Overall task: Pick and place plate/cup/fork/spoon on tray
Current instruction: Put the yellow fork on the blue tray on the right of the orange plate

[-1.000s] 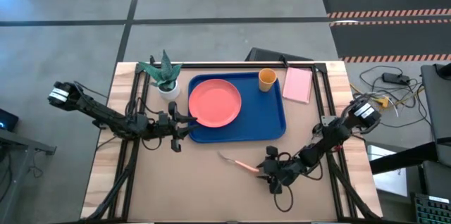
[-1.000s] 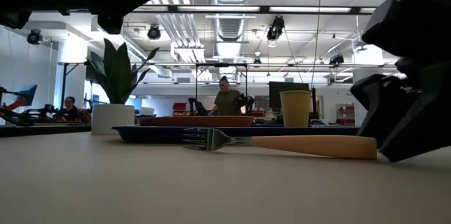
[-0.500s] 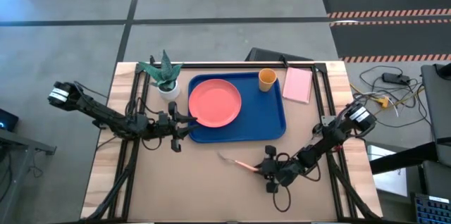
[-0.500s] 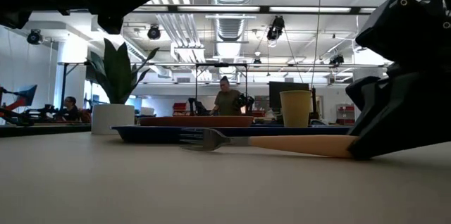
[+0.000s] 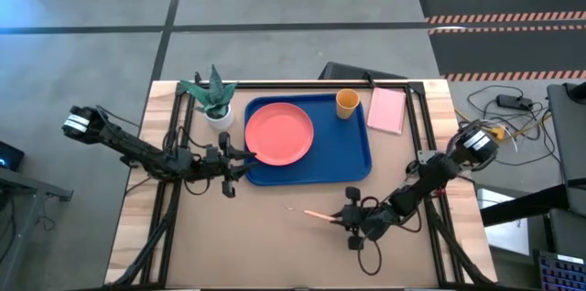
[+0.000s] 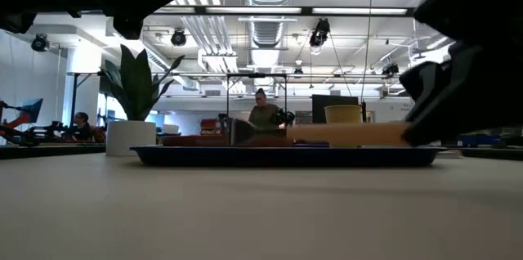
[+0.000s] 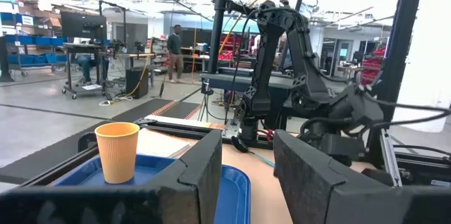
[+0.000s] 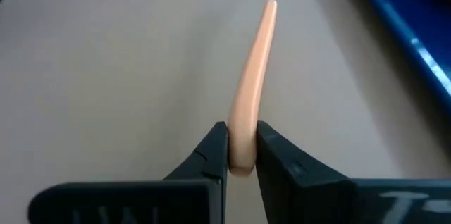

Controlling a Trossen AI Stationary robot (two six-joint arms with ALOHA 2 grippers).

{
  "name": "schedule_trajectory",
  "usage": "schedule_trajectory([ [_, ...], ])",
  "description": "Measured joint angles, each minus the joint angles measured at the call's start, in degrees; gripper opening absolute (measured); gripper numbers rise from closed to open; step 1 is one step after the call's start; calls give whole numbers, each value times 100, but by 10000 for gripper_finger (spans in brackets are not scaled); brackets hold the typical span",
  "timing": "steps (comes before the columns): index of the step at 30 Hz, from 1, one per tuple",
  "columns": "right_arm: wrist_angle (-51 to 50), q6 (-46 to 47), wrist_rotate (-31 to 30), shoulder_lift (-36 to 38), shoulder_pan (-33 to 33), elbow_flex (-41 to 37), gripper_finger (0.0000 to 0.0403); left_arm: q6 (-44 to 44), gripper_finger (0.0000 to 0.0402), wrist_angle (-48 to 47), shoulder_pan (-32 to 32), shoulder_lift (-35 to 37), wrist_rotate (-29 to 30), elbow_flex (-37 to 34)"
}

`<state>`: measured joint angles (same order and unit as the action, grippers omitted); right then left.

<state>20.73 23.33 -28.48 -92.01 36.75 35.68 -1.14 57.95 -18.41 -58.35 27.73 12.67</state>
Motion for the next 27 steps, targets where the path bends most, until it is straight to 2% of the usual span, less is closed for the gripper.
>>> schedule_trajectory([
  [3, -709, -21, -2, 356, -1, 187, 35, 2, 114, 4, 2, 0, -2, 0],
  [7, -2190, 98, -40, 838, 0, 673, 35, -1, 114, 0, 2, 0, 0, 0],
  [14, -5408, 513, -560, 1328, -2, 1975, 35, 0, 114, -2, 1, 0, 0, 0],
  [20, -8445, 1437, -1031, 1295, -303, 2981, 35, -1, 114, -3, 1, 0, 0, 0],
  [23, -9193, 1700, -1061, 1200, -598, 3161, 35, -1, 114, 0, 2, 0, 0, 0],
  [27, -9285, 1621, -861, 1095, -1050, 3102, 35, -1, 114, 0, 2, 0, -1, 0],
])
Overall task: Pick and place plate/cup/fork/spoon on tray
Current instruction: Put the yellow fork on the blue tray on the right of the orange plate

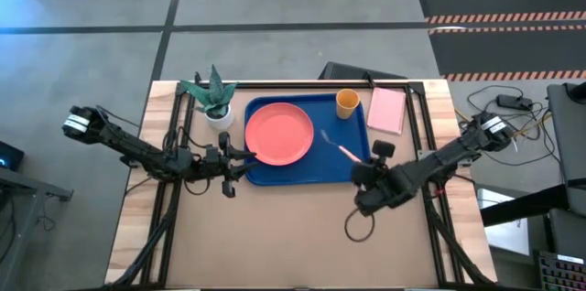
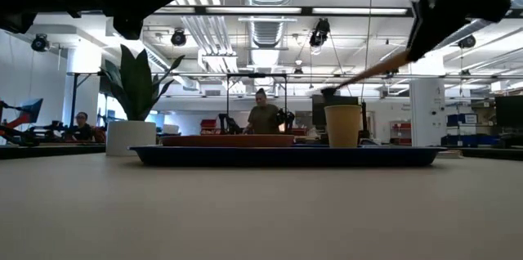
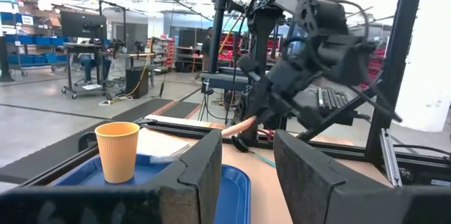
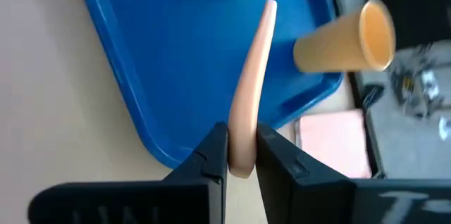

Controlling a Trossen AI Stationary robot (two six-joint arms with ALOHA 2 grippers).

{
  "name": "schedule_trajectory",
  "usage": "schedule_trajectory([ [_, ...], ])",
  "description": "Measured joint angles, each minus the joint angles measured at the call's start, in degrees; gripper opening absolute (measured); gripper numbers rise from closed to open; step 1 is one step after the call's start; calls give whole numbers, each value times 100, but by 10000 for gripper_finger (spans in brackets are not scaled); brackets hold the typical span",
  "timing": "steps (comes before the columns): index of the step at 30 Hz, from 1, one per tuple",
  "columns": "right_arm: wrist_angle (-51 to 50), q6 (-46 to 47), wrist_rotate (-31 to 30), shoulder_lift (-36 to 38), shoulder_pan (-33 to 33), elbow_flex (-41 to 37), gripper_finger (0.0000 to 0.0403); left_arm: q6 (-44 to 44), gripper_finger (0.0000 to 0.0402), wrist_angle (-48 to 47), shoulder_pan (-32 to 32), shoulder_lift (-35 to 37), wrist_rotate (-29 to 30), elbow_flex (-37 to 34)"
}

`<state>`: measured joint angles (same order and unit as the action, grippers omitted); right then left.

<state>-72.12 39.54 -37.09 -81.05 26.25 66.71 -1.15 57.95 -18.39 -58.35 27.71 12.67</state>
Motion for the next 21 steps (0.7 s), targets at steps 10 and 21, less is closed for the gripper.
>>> schedule_trajectory([
  [10, -132, -482, 852, -490, -688, -6, 35, 0, 114, -22, -2, 0, -1, 0],
  [21, -231, -722, 879, -878, -880, 363, 35, 2, 114, -26, -2, 0, -1, 0],
])
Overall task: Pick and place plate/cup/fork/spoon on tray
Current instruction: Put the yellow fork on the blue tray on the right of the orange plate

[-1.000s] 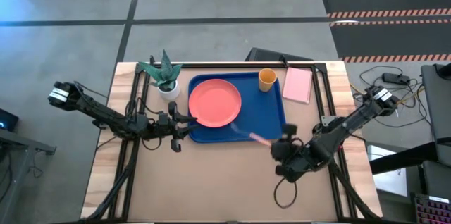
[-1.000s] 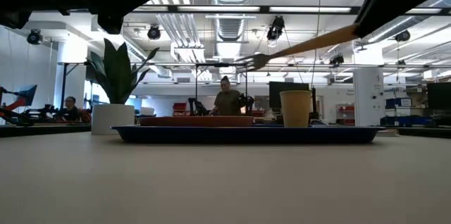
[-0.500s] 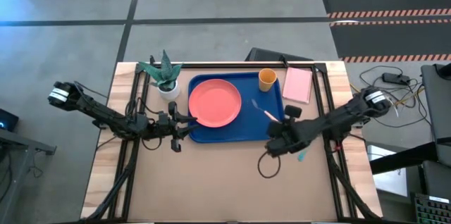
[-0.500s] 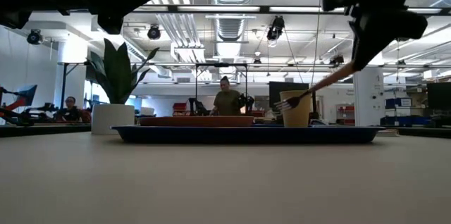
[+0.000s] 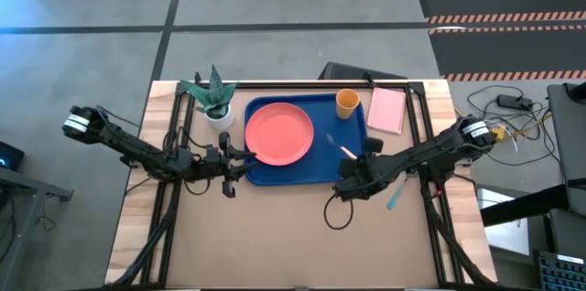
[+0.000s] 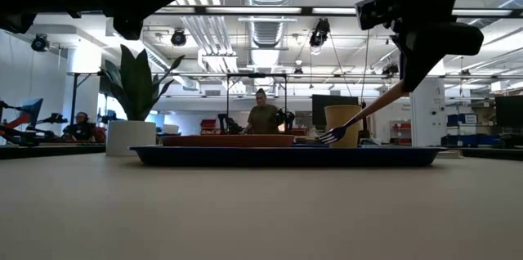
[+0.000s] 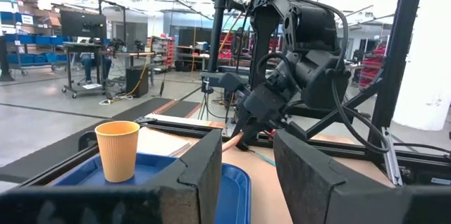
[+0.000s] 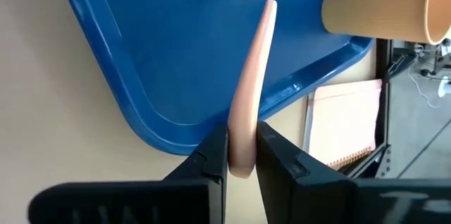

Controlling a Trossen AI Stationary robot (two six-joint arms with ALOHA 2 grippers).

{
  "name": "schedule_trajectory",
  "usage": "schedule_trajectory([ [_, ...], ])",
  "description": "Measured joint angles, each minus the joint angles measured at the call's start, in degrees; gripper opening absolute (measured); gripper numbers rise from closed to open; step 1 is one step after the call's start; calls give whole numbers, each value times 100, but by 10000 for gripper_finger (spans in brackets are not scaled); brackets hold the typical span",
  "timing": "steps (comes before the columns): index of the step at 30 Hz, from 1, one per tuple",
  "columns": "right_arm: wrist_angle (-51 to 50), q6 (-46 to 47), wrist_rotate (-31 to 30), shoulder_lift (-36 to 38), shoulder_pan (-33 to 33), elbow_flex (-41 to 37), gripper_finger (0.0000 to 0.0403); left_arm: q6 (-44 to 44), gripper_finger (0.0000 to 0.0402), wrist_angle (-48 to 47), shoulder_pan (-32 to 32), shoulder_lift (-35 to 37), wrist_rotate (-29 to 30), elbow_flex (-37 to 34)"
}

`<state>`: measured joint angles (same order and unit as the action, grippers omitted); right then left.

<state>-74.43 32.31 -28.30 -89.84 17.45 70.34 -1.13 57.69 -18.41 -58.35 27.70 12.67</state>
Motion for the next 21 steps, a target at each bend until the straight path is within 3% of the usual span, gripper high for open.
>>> schedule_trajectory([
  [7, -412, 107, -24, -110, -26, 160, 35, 0, 114, 1, 0, 0, 0, -2],
  [21, -275, 307, -183, -110, -187, 310, 35, 0, 114, -7, 2, 0, 0, -2],
])
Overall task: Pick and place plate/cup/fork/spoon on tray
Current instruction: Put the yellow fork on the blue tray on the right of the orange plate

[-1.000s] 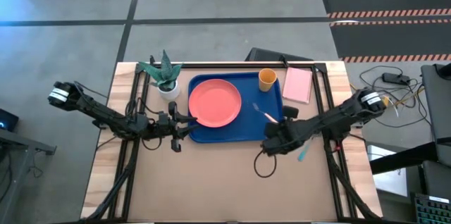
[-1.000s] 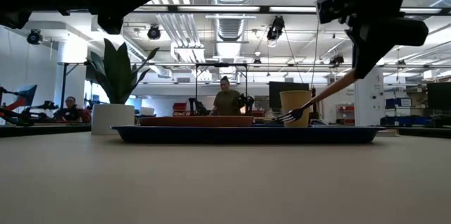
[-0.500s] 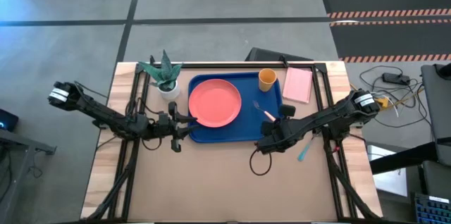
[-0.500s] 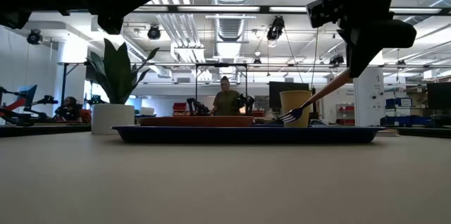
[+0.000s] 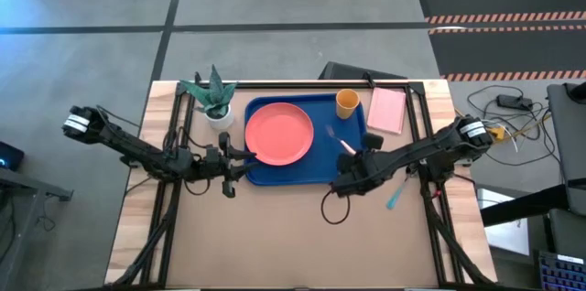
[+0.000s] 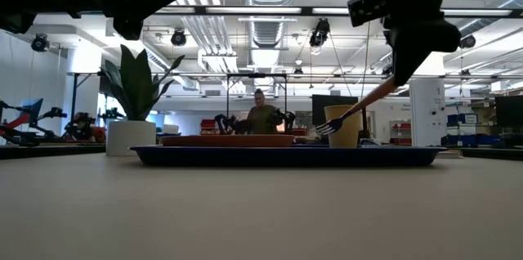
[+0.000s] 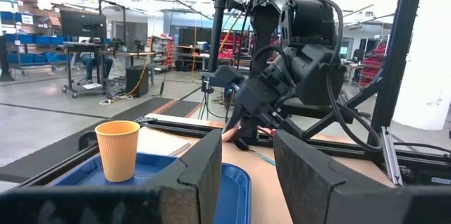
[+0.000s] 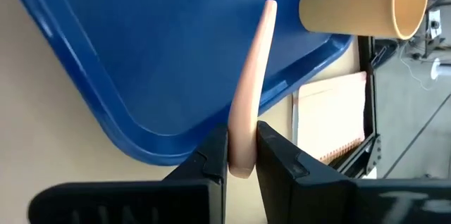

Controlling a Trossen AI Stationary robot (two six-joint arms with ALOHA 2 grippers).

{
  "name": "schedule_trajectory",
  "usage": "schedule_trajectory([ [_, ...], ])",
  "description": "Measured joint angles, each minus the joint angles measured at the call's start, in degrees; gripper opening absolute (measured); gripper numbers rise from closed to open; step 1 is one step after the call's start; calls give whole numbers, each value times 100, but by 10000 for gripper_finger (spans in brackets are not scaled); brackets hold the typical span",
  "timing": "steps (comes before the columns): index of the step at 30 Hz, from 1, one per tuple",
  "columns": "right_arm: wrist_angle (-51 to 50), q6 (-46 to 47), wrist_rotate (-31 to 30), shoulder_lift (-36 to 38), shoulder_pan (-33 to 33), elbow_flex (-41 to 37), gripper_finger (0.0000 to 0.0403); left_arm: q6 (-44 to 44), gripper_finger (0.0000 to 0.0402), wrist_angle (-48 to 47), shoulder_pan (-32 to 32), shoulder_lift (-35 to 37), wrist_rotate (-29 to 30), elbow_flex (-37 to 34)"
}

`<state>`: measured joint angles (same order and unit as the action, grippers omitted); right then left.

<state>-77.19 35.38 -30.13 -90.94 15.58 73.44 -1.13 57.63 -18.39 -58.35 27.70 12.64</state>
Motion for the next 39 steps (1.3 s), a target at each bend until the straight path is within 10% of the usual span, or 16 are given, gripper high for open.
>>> schedule_trajectory([
  [39, 1718, -201, -295, -2, -449, -945, 42, 2, 114, 2, -1, 0, 0, 0],
])
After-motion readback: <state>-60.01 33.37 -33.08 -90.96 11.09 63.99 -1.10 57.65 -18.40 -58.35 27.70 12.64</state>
